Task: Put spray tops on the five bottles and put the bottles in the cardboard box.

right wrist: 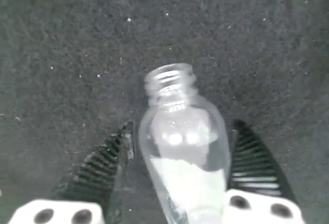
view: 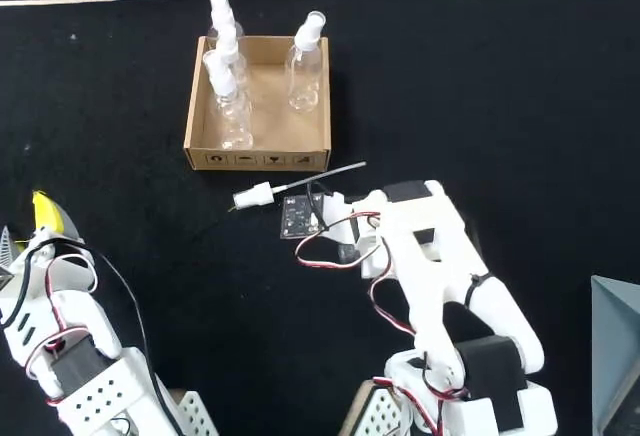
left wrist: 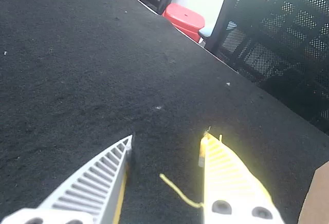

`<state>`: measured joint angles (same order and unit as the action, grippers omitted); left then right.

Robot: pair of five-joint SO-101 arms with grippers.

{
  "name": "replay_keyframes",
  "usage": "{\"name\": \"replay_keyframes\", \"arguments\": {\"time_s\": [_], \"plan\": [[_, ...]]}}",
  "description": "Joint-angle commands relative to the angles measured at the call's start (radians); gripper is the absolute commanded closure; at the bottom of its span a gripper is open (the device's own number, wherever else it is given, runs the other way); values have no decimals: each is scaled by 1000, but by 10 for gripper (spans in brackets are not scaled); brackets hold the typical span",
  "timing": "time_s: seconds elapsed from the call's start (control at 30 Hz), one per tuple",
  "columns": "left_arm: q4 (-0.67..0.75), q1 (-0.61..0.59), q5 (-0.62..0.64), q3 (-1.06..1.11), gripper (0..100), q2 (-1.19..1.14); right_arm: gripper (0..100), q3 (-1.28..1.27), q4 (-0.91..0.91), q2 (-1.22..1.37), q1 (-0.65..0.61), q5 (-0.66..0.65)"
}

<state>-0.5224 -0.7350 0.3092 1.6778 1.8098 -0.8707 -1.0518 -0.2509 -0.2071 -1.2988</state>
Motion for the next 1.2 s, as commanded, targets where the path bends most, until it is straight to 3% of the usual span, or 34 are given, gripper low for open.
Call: {"name": "replay_keyframes", "arguments": {"time_s": [0.0, 0.17, 0.47, 0.8, 0.93, 1.17], "plan": [[-8, 1, -5, 22, 805, 11, 882, -1, 12, -62, -25, 17], [-8, 2, -5, 22, 805, 11, 930, -1, 0, -68, -18, 26], [-8, 2, -5, 22, 805, 11, 950, 94, -117, -70, -26, 233], [-8, 2, -5, 22, 805, 11, 969, 216, -288, -70, -29, 241], [-8, 4, -5, 22, 805, 11, 972, 266, -381, -70, -86, 242], [-8, 4, -5, 22, 805, 11, 987, 421, -465, -70, -224, 502]]}}
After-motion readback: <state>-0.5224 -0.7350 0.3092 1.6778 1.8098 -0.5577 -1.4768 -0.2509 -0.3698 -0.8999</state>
